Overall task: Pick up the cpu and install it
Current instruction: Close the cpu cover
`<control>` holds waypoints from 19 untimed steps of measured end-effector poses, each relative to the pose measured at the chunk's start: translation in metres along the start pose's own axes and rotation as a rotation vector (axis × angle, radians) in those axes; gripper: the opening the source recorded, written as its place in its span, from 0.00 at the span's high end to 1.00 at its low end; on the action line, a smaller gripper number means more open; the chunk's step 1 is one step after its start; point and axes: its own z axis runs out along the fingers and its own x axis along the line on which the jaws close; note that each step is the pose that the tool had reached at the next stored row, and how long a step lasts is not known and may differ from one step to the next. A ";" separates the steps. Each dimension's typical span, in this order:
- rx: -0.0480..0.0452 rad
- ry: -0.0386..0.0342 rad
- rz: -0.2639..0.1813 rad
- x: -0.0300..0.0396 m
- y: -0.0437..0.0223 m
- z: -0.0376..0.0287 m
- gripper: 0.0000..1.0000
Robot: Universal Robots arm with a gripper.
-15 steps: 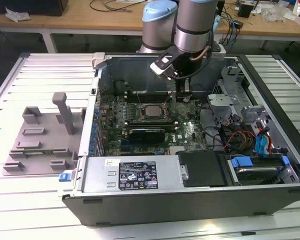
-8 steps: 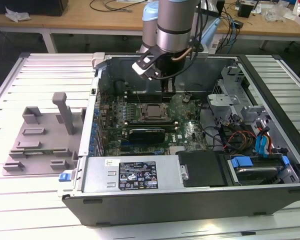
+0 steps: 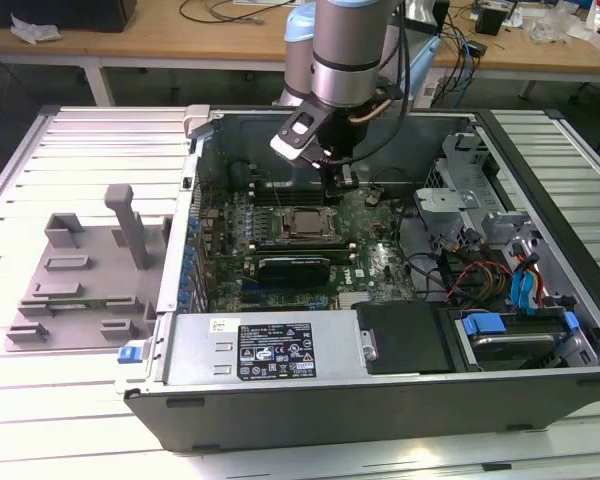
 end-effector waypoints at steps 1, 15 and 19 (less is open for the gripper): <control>0.0000 0.0003 -0.018 0.0000 0.0000 0.0002 0.89; -0.0016 0.0072 -0.412 0.0000 0.0000 0.0017 0.89; -0.0021 0.0093 -0.529 0.0000 0.0000 0.0019 0.89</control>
